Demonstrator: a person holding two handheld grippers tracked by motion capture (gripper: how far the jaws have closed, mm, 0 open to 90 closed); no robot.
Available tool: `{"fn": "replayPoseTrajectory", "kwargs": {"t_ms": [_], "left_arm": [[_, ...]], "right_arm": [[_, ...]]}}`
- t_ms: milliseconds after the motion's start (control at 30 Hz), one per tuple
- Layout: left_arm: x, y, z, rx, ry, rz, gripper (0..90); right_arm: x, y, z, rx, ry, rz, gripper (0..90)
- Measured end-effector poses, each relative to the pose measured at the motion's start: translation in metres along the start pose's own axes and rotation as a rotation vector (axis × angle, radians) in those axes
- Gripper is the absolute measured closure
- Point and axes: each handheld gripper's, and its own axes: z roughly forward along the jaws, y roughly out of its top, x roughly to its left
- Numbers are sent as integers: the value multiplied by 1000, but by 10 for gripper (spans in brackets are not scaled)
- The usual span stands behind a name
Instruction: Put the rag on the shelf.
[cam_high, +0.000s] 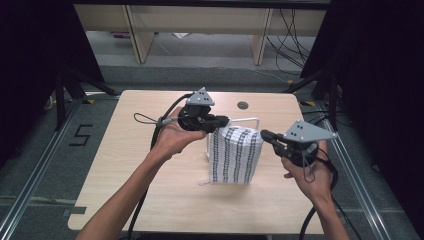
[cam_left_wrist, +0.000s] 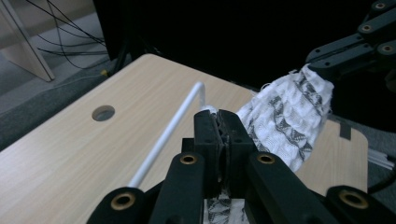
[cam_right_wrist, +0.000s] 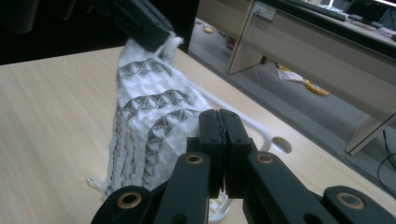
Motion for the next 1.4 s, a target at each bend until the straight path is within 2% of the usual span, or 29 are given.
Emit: {"fn": "replayPoseTrajectory", "kwargs": {"t_ms": [33, 67, 133, 200, 233, 267, 633, 667, 800, 900, 933, 1100, 1267, 1400], "left_arm": [[0, 4, -1, -9, 20, -10, 866], [0, 4, -1, -9, 20, -10, 866], [2, 8, -2, -14, 48, -22, 866], [4, 9, -2, -14, 43, -31, 866], [5, 9, -3, -5, 53, -36, 866], [10, 10, -2, -8, 60, -47, 867], [20, 19, 0, 4, 92, -70, 866], [24, 20, 1, 10, 96, -84, 866], [30, 24, 3, 31, 104, -81, 866], [33, 29, 4, 20, 113, -99, 866], [35, 31, 3, 33, 114, -90, 866], [39, 40, 2, 25, 129, -91, 866], [48, 54, 3, 20, 154, -102, 866], [57, 62, 7, 35, 174, -103, 866]], "right_arm": [[-7, 8, 3, 11, -4, 3, 897], [-7, 8, 3, 11, -4, 3, 897], [-15, 16, 11, 18, -11, 12, 897], [-18, 18, 14, 13, -11, 8, 897], [-21, 20, 16, 9, -13, -8, 897], [-23, 23, 19, 13, -15, 24, 897], [-40, 39, 37, 4, -20, 63, 896], [-41, 40, 39, 6, -21, 67, 896], [-46, 45, 46, 17, -27, 73, 896], [-49, 51, 48, 21, -32, 67, 896], [-51, 53, 49, 20, -29, 68, 896], [-55, 60, 51, 15, -39, 77, 896], [-65, 69, 56, 8, -42, 97, 896], [-73, 74, 64, 15, -49, 103, 896]]}}
